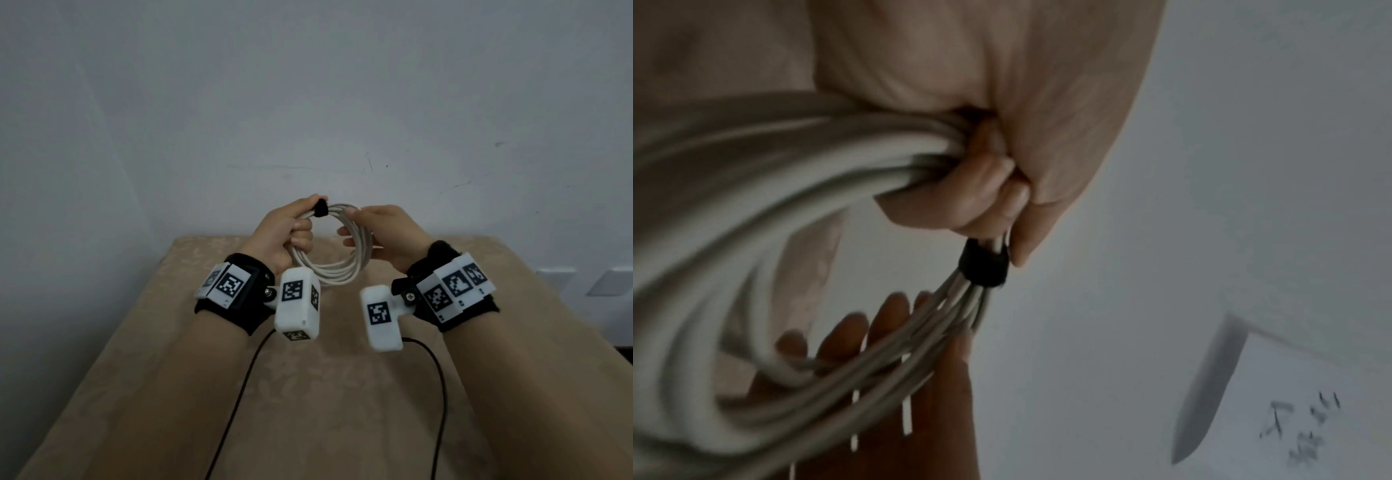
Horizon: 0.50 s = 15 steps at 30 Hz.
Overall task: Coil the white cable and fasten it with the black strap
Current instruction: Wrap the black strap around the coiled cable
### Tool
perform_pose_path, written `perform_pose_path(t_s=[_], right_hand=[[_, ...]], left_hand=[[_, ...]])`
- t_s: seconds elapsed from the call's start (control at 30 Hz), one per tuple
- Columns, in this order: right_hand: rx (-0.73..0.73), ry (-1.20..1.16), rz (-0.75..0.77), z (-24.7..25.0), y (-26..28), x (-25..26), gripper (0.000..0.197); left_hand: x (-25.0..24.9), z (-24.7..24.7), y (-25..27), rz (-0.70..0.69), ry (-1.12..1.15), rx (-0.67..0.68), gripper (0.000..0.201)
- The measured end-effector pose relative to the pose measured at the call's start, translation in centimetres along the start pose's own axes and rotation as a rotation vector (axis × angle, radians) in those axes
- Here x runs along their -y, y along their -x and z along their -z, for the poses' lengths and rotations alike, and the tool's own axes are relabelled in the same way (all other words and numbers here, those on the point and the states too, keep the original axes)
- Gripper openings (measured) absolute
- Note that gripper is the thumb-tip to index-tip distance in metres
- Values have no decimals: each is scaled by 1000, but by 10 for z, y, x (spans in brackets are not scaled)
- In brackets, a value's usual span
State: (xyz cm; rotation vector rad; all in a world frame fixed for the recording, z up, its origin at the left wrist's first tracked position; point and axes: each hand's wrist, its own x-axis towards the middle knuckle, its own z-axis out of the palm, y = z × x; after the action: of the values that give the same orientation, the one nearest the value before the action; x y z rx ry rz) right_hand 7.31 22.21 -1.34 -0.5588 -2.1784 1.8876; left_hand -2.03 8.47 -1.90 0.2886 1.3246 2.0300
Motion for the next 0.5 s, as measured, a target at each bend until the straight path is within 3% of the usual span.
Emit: perform_pose_path(t_s=[0.1,0.23,0.37,0.5], right_hand=[[12,-25,-79,-2,1,-6,24],[-38,-1,-171,-3,-4,-12,24],[-39,174,-225,0,-8,-23,29],[-41,238,-243,2,-8,-23,32]], left_hand=[[4,5,-5,-78,-157,-107,11],[8,13,-9,-113,-324,-150,9],[17,22,-18,-67,-526,-202,26],[20,27,-22,-49,-634,-209,12]])
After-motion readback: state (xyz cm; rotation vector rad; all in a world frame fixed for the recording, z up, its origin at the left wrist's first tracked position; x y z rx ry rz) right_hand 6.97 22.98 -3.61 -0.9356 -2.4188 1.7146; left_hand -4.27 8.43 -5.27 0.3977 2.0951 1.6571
